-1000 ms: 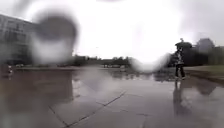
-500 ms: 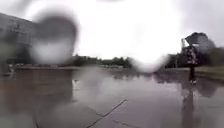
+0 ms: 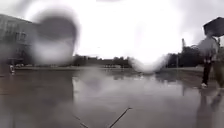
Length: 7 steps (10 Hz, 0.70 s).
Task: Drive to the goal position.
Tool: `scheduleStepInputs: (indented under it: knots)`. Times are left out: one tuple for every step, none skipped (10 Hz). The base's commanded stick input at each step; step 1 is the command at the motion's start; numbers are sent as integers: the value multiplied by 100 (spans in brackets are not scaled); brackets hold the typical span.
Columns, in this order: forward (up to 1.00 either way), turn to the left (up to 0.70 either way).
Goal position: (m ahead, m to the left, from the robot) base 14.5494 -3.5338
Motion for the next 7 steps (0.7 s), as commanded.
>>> scheduleStepInputs:
  knots:
    - [70, 0]
    - [70, 0]
    - [70, 0]
    - [70, 0]
    - [70, 0]
    - [70, 0]
    - [70, 0]
